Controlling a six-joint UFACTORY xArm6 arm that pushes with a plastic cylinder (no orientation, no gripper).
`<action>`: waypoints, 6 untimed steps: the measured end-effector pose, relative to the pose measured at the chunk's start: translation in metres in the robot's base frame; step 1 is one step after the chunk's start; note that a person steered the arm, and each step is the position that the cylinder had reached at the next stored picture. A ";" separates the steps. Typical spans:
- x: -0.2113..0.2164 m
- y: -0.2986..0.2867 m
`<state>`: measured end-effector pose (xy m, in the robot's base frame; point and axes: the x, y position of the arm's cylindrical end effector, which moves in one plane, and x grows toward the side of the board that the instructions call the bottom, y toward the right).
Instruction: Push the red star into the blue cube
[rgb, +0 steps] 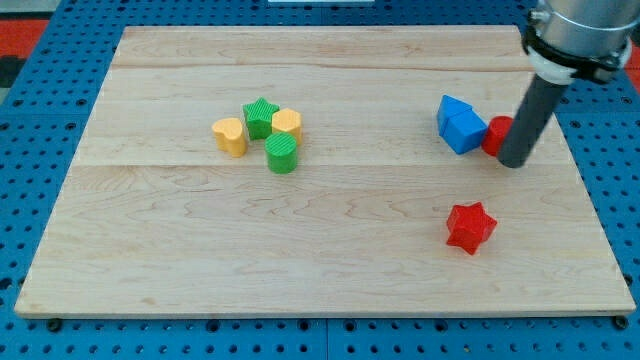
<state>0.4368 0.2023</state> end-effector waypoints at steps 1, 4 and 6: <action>-0.008 0.000; 0.144 -0.019; 0.087 -0.063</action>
<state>0.5236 0.1395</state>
